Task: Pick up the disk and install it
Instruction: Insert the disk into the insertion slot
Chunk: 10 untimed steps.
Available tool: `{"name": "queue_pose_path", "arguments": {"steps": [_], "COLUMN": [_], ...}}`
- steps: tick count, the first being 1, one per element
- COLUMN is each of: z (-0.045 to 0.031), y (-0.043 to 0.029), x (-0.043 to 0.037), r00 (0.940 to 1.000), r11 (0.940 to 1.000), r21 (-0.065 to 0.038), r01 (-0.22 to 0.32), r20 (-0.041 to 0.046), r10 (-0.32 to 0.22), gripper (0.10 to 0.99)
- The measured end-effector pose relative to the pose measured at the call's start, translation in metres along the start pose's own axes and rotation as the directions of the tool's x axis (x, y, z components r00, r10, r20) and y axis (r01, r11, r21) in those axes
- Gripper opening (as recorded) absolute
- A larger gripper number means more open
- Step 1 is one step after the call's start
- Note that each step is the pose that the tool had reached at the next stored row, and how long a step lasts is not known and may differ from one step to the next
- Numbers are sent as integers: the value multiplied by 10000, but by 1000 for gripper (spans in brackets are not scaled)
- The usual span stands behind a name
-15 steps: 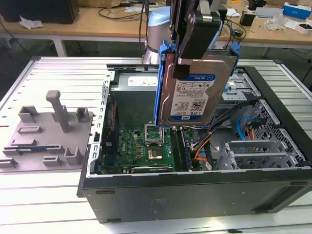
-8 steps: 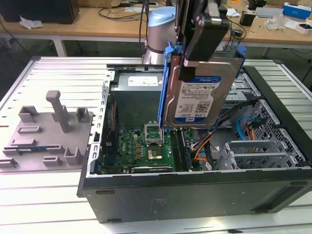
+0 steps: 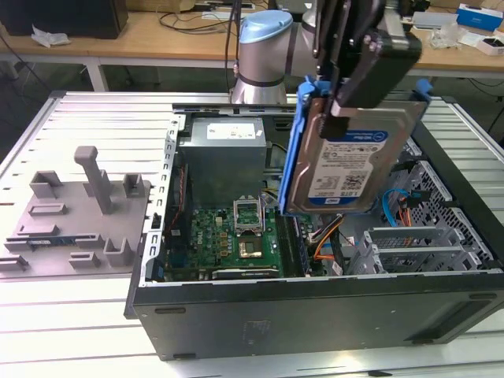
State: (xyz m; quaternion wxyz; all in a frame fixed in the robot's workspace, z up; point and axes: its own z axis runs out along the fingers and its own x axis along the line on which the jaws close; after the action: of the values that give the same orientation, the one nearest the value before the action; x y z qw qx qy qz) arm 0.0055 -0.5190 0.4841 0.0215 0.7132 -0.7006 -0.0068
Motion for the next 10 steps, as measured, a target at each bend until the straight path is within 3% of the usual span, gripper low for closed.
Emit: {"name": "queue_pose_path", "arguments": {"steps": [10], "z": [-9], "y": [-344], "x": [83], "r00": [10000], "r11": [10000], "r21": [0], "r01": [1], "r20": [-1], "r10": [-1], "gripper": [365]}}
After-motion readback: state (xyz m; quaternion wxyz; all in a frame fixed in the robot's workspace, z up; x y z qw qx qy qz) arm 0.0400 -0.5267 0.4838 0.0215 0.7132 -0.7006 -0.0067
